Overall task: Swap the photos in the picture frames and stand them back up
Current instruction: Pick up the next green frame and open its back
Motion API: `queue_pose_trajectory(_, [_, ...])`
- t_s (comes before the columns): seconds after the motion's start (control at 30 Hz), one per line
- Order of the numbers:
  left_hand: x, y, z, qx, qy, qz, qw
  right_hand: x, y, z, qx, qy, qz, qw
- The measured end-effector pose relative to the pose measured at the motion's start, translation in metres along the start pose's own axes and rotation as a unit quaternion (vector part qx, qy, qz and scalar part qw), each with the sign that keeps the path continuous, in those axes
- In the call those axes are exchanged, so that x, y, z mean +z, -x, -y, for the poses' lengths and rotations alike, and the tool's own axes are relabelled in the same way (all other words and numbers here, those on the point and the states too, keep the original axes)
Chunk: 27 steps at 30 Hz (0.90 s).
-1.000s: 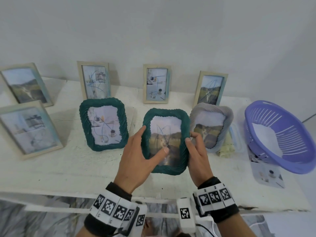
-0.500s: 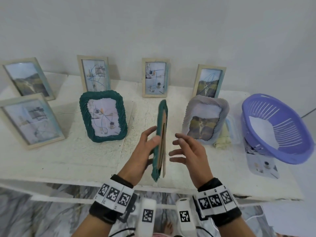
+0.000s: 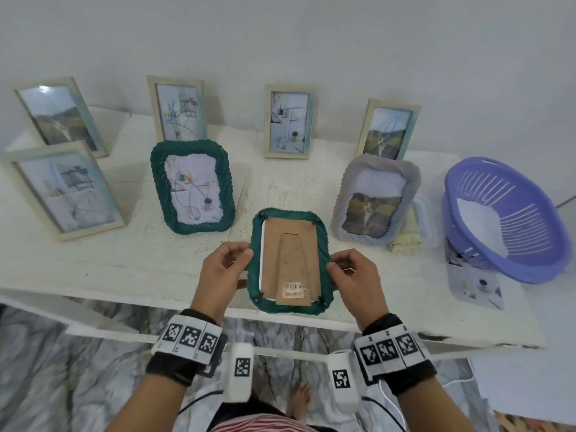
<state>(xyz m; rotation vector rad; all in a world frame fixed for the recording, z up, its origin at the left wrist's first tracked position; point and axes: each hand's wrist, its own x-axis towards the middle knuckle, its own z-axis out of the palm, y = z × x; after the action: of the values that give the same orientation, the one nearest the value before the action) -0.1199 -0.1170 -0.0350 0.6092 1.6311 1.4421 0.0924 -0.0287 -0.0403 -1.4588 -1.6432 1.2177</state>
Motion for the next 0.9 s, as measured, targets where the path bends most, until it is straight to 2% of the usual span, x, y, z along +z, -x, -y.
queue_pose_trajectory(0.1, [-0.005, -0.013, 0.011, 0.009, -0.113, 0.008, 0.994, 0.005, -0.002, -0.008, 0.007, 0.085, 0.015, 0.996])
queue_pose_trajectory(0.2, [-0.009, -0.021, 0.017, 0.049, -0.235, 0.026, 0.97, 0.009, -0.005, -0.013, 0.023, 0.147, 0.026, 0.989])
queue_pose_trajectory(0.33, [-0.02, -0.032, 0.022, 0.08, -0.32, 0.052, 0.943, 0.018, -0.004, -0.008, 0.032, 0.201, 0.037, 0.978])
queue_pose_trajectory(0.47, [-0.026, -0.039, 0.024, 0.138, -0.429, 0.046, 0.891, 0.027, -0.014, -0.002, 0.007, 0.246, 0.018, 0.969])
queue_pose_trajectory(0.53, [-0.025, -0.04, 0.022, 0.17, -0.455, 0.046, 0.873, 0.031, -0.021, 0.003, -0.044, 0.269, 0.012, 0.962])
queue_pose_trajectory(0.63, [-0.02, -0.044, 0.028, 0.173, -0.463, 0.076, 0.866, 0.036, -0.031, 0.008, -0.104, 0.317, 0.049, 0.942])
queue_pose_trajectory(0.77, [-0.016, -0.047, 0.039, 0.184, -0.49, 0.066, 0.849, 0.04, -0.038, 0.01, -0.115, 0.385, 0.098, 0.91])
queue_pose_trajectory(0.9, [-0.013, -0.046, 0.044, 0.177, -0.506, 0.054, 0.843, 0.038, -0.04, 0.01, -0.141, 0.388, 0.096, 0.906])
